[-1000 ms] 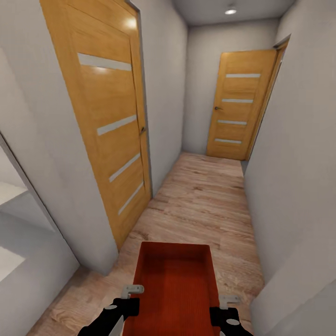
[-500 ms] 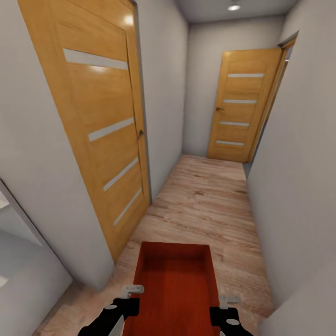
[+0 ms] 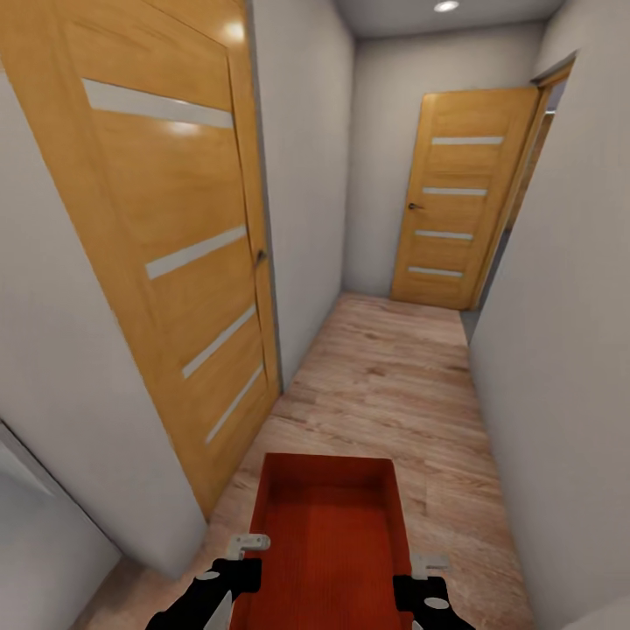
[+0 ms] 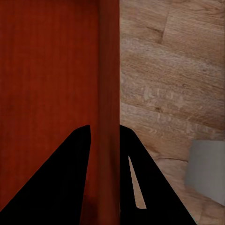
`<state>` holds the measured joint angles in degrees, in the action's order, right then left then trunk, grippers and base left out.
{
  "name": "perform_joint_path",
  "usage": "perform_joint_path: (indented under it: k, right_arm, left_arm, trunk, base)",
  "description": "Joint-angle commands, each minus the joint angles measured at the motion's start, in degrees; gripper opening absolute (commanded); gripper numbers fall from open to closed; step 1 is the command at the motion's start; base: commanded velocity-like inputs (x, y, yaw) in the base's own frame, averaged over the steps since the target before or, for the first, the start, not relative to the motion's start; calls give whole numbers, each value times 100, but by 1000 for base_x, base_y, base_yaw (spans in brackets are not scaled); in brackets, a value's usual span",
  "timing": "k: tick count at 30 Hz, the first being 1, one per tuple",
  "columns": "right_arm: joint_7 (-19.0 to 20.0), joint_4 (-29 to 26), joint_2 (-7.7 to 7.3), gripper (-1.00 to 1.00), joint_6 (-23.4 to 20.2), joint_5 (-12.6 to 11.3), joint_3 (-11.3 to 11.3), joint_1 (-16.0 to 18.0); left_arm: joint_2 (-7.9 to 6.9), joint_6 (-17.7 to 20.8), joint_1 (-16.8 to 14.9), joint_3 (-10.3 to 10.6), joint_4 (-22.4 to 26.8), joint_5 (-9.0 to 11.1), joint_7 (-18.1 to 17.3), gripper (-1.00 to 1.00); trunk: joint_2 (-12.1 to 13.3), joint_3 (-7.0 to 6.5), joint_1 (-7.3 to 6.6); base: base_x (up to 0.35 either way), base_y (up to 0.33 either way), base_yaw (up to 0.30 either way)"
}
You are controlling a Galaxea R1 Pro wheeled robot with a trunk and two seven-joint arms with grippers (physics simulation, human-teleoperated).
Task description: Move the two storage containers from the living room to the garage. In the garage, place one container on the floor and stack the other container on top of it (either order is fine).
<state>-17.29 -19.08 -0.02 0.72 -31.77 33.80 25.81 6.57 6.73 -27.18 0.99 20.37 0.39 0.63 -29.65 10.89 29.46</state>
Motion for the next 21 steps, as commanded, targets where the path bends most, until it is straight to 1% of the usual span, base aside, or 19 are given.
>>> perform_joint_path:
  k: [1, 21]
  right_arm:
    - [-107, -17, -50, -100, 38, 101, -75, 11]
    - [-104, -17, -50, -100, 42, 101, -75, 11]
  left_arm:
    - [-68, 39, 2, -19, -6, -66, 51, -100]
    - [-68, 39, 2, -19, -6, -66, 51, -100]
  trunk:
    - [-8, 9, 5]
    - [-8, 9, 5]
  base:
    - [323, 0, 0]
    - [323, 0, 0]
